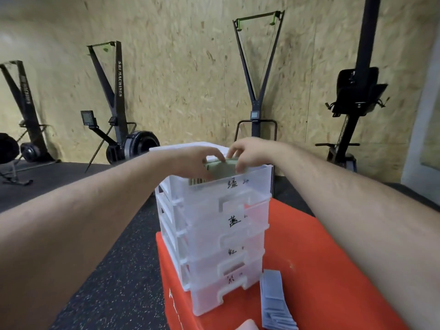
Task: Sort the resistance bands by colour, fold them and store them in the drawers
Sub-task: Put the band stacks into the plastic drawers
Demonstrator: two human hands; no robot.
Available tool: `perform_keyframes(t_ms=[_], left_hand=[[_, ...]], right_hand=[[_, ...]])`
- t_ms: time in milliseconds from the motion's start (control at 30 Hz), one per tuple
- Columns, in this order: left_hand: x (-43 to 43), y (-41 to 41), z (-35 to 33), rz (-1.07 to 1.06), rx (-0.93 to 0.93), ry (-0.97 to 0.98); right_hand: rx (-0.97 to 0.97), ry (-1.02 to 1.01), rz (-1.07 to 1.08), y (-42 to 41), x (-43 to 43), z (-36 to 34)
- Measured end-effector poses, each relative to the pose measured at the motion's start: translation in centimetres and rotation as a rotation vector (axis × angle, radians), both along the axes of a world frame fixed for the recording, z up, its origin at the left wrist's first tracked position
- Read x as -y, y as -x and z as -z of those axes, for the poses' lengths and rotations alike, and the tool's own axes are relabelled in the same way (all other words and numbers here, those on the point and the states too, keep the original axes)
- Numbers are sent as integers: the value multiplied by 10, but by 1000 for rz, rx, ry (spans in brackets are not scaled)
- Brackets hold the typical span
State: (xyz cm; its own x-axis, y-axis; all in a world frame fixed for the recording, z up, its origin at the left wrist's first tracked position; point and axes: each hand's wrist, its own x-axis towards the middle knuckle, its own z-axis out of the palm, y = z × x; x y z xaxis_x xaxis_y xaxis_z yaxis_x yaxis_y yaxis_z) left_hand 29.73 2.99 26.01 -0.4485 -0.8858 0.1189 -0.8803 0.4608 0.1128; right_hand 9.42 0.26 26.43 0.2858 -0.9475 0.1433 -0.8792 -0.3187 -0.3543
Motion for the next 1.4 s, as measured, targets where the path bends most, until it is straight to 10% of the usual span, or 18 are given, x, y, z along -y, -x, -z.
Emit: perform_keyframes(t_ms=[367, 533, 667, 1133, 1400], left_hand=[[36, 9, 24, -41, 194, -174], [10, -7, 13, -24, -22, -72], [-55, -4, 47, 85, -374, 503], [-67, 16, 150, -194, 21, 437], [-65, 34, 151, -102, -53, 461]], right_hand=[[-207, -237, -18, -5, 19, 15], [366, 78, -89, 11, -6, 18], [684, 589, -48, 16, -70, 77], [81, 223, 71, -19, -75, 161], [124, 290, 33, -10, -91, 183]])
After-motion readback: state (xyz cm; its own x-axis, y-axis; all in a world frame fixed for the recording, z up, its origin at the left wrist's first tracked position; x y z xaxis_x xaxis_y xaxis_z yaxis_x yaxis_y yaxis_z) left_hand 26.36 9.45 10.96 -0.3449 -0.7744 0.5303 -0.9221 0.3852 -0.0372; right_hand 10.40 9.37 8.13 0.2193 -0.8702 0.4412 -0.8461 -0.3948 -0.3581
